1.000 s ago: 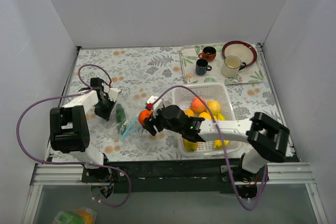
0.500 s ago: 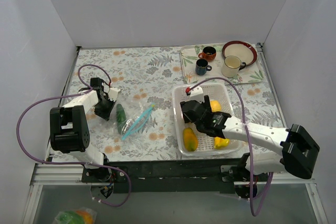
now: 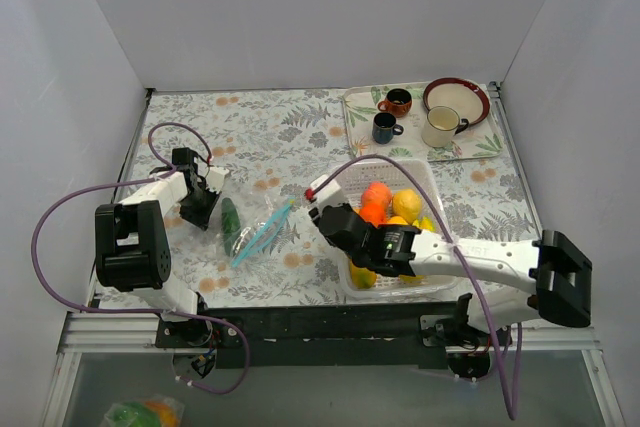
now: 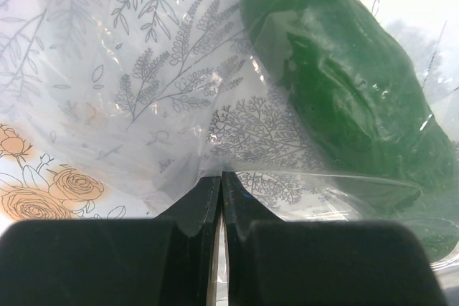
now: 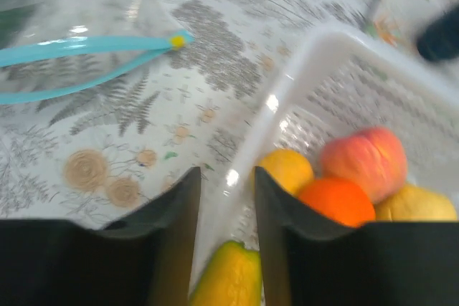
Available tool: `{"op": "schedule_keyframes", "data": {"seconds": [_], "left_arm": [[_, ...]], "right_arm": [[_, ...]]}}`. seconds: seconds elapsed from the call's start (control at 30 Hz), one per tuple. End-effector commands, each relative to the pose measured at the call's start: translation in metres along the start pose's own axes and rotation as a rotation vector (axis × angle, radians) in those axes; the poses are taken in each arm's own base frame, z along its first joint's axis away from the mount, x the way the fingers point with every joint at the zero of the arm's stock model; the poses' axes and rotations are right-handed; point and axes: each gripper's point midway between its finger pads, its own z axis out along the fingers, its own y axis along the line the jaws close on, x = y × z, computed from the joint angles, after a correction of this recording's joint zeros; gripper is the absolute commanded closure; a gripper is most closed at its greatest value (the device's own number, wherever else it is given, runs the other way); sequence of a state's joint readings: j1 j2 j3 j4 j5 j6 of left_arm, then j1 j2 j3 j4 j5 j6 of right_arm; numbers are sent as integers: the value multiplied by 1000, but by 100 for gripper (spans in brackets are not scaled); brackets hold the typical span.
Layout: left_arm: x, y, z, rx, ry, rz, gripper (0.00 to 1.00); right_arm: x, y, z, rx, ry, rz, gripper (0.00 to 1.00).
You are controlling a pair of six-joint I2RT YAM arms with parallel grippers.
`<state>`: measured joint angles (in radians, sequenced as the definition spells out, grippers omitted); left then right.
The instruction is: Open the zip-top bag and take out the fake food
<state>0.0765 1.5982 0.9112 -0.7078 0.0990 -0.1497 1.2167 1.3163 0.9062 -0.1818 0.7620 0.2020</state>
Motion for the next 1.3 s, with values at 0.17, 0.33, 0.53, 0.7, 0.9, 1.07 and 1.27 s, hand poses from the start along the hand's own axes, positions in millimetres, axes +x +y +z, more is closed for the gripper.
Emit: {"op": "schedule_keyframes", "data": {"seconds": [0.17,0.33,0.53,0.7,0.9,1.07,1.27], "left_arm": [[13,-7,16,37,48,-18,100],[12,-6,13,29,42,-15,100],[12,-4,13,22,42,-9,100],[10,-3,13,21,38,-10,100],[9,-3,15,25,38,-11,100],[12,-3,16,20,42,-5,100],[16,-5,18,25,57,-8,100]], "right_arm": [[-46,128,23,-419,-166,-16,99],[-59,165,44,-499,-183,-22,99],[-60,191,70,-552,-148,-7,99],[-50,197,82,-579,-105,-1,99],[-39,205,83,-617,-74,-5,99],[-22,201,79,-621,-44,18,99],[-43,176,67,-553,-130,43,99]]}}
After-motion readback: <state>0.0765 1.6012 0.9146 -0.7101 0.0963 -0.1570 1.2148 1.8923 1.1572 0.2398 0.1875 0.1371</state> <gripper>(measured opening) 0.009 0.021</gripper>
